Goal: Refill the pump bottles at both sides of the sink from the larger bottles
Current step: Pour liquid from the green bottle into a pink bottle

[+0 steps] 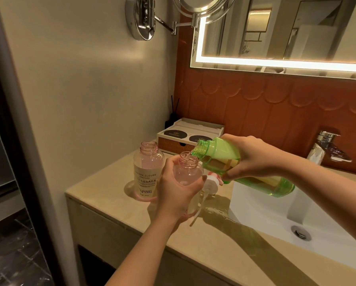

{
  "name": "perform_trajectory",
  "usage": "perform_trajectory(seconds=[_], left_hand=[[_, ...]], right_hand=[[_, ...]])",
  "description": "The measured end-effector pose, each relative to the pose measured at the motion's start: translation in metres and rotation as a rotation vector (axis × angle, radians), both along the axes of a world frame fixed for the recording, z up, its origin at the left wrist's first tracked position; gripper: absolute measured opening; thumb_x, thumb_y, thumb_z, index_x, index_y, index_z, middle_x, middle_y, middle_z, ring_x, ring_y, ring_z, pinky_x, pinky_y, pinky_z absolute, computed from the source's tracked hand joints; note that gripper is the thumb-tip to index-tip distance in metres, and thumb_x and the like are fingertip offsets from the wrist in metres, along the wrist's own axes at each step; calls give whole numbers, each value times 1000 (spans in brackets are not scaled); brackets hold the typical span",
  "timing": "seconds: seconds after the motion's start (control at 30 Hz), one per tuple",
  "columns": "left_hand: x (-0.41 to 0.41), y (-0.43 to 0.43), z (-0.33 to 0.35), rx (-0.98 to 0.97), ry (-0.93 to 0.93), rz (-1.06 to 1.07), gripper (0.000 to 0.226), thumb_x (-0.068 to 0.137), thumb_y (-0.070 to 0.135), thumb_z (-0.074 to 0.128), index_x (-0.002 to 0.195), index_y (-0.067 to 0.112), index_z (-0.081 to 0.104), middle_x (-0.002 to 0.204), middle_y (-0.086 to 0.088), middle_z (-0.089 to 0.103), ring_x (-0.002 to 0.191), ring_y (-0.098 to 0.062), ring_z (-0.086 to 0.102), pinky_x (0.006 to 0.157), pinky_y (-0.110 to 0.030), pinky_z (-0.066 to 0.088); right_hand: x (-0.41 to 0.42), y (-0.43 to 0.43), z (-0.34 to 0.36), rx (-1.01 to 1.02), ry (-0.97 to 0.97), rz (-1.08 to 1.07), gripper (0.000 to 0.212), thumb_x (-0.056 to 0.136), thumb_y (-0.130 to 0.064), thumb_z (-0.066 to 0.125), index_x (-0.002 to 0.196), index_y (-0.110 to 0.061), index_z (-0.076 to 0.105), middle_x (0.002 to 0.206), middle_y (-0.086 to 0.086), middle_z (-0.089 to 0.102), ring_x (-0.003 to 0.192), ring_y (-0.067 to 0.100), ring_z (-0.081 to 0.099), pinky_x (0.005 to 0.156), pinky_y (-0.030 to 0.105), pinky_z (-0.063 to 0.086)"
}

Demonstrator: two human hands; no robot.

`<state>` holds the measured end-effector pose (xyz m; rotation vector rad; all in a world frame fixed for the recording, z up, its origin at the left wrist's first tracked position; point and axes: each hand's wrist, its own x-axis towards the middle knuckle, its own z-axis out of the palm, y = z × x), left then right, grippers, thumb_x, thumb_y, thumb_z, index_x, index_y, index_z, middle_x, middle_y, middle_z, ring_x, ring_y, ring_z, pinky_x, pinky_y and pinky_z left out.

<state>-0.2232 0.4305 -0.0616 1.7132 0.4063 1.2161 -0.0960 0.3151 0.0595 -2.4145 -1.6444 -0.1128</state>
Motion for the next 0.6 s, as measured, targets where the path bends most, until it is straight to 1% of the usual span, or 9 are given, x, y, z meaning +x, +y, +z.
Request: perform_trajectory(seconds=[0.17,0.27,0.43,0.47,0.6], left_hand=[[1,0,0,-17,-9,-20,58,66,21,83,112,21,48,101,15,59,93,14,56,70,-4,45],[0,0,0,-13,-8,-22,57,67,19,83,112,21,48,100,16,59,91,15,56,68,-4,45],[0,0,0,-19,-3,-34,57,68,18,82,113,21,47,101,16,58,89,18,55,67,-3,44],[0,0,0,-23,-2,-33,57,68,18,82,113,21,47,101,15,58,90,16,56,68,-3,45],[1,2,-3,-31,13,-20,62,65,29,83,116,23,48,108,9,61,98,0,60,74,-7,48]], right_hand=[[-1,-1,3,-14,-7,-12,86,61,-42,81,135,-33,37,109,-2,58,94,19,57,81,37,54],[-1,-2,5,-34,-22,-26,91,61,-42,80,138,-33,33,110,-2,56,95,19,56,81,37,54],[0,-4,7,-64,-11,-34,91,62,-43,80,139,-33,30,109,-4,54,95,18,56,79,34,55],[0,-5,8,-70,-11,-39,92,63,-43,79,139,-33,30,109,-4,53,95,17,56,79,33,55],[-1,-6,11,-74,-46,-63,98,63,-47,78,144,-33,24,116,-2,51,100,18,52,82,32,52]])
